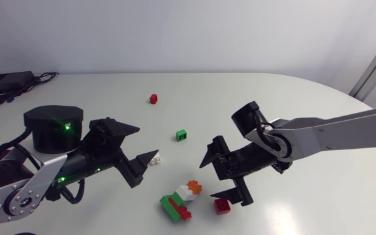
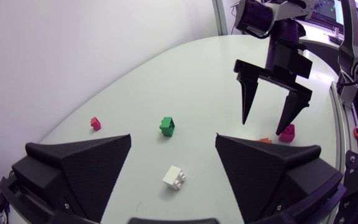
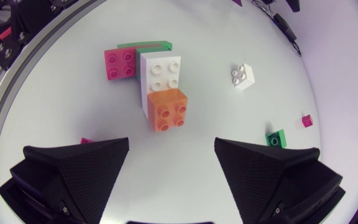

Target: Disassemble duplo

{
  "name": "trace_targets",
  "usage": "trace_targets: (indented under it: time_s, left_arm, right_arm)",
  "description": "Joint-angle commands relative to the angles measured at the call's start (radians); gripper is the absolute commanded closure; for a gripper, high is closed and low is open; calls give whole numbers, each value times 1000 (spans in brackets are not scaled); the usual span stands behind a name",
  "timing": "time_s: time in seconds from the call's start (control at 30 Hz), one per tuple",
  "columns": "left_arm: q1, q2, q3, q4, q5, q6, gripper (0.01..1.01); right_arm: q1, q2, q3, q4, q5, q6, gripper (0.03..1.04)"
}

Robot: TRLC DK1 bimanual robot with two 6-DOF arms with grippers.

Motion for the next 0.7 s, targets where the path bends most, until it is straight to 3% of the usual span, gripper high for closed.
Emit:
trace_targets:
  time_s: [0.0, 0.17, 0.43, 0.67]
  left_arm:
    - [-8, 21, -14, 15, 9, 18, 80]
    - [-11, 21, -16, 16, 9, 21, 80]
    - [-11, 3, -19, 13, 9, 21, 80]
    - [-20, 39, -14, 18, 9, 37, 80]
  right_arm:
    - [-1, 33, 13, -26, -20, -93, 66]
    - [22, 56, 67, -90, -35, -148, 66]
    - [20, 107, 220, -386, -86, -292, 66]
    - [34, 109, 262, -440, -106, -317, 66]
